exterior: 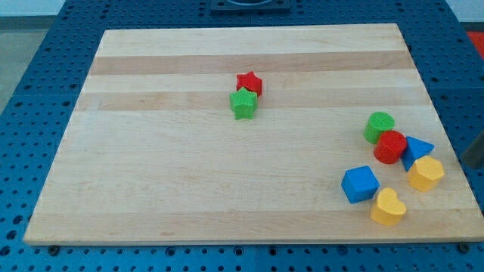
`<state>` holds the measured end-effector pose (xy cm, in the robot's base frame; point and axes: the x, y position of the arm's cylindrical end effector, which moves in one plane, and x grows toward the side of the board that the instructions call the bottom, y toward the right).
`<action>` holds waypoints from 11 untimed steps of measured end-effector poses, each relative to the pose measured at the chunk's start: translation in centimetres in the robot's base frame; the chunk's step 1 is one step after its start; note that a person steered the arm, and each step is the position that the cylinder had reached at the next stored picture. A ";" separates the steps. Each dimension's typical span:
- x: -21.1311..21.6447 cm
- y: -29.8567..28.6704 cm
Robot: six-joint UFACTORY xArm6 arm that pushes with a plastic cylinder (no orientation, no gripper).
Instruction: Push the red circle close bottom to the green star
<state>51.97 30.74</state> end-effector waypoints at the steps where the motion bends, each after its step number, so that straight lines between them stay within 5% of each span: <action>1: 1.6 -2.4; 3: 2.0 -8.6; 6: -1.7 1.5; 11: -1.3 -7.7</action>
<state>50.68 23.08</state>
